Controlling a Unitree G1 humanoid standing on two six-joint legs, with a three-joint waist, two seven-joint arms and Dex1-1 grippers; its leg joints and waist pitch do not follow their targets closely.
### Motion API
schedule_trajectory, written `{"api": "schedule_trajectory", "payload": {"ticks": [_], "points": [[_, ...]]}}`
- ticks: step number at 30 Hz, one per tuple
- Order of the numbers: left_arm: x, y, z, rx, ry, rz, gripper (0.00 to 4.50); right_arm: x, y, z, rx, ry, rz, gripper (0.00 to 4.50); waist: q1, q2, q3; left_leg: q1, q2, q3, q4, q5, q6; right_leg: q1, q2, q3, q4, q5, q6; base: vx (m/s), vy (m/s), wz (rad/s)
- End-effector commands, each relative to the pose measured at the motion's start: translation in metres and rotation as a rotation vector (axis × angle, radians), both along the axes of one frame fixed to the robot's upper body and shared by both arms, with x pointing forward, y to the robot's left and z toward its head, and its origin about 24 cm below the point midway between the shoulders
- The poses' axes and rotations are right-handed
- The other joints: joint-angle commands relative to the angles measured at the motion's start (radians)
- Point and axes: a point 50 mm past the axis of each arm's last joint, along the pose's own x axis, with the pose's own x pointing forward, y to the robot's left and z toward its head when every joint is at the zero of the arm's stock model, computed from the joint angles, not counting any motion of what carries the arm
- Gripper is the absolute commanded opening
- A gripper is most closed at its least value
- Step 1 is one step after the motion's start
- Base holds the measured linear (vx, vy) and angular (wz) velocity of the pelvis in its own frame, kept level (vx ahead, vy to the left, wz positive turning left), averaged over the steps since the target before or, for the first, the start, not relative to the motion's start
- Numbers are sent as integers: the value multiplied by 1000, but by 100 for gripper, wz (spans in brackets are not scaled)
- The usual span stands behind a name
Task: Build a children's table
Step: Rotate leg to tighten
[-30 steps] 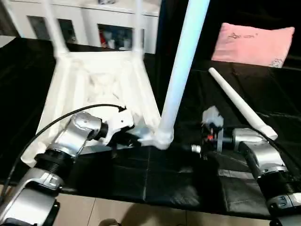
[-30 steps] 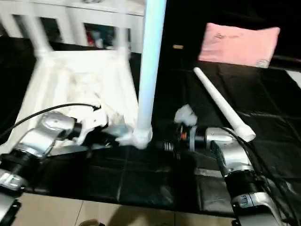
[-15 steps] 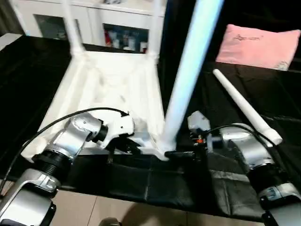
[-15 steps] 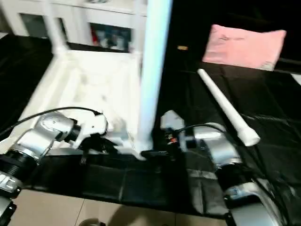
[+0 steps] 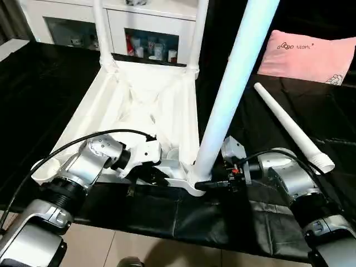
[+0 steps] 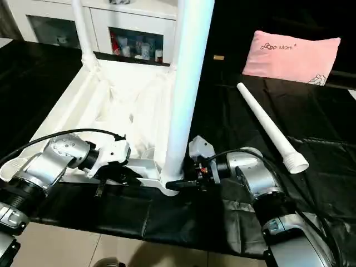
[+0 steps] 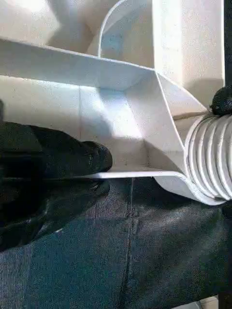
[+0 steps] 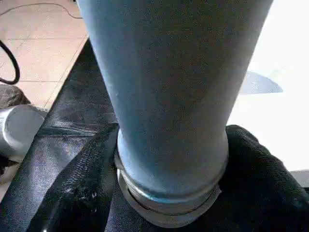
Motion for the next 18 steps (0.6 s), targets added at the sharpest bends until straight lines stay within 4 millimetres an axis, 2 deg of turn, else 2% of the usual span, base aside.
{"api": "schedule_trajectory", "payload": {"ticks": [1,6,10,13,15,17,18], "points": [[-6,-7,-3,14,21,-83,0,3,-2,3,-10,-6,5,280,-10,5,-68,5,27,3,-62,-147,38,56,-76,51,-69,-147,-206,0,0,0],[-6,-6,-4,16,28,-66,0,0,-2,0,-1,9,10,275,-9,6,-70,6,27,3,-62,-140,38,57,-76,51,-66,-132,-210,0,0,0],[-2,-9,-3,-42,54,32,0,-3,0,-4,49,43,-58,275,-7,6,-69,6,28,3,-62,-137,39,57,-75,50,-66,-124,-215,0,0,0],[6,-15,1,-83,40,136,0,-2,5,-10,81,98,-188,275,-8,8,-66,7,27,2,-65,-164,28,55,-76,51,-73,-182,-201,0,0,0],[11,-19,4,-106,26,214,0,0,10,-16,75,119,-280,275,-14,8,-61,8,24,-3,-70,-209,6,55,-79,49,-83,-282,-175,0,0,0],[20,-29,8,-150,11,340,0,2,21,-26,48,123,-421,274,-27,7,-58,11,23,-5,-73,-230,-17,51,-81,50,-90,-346,-156,0,0,0],[22,-32,10,-162,10,370,0,3,25,-29,45,125,-460,274,-39,3,-59,2,19,-10,-75,-231,-23,58,-81,46,-92,-389,-135,0,0,0]]}}
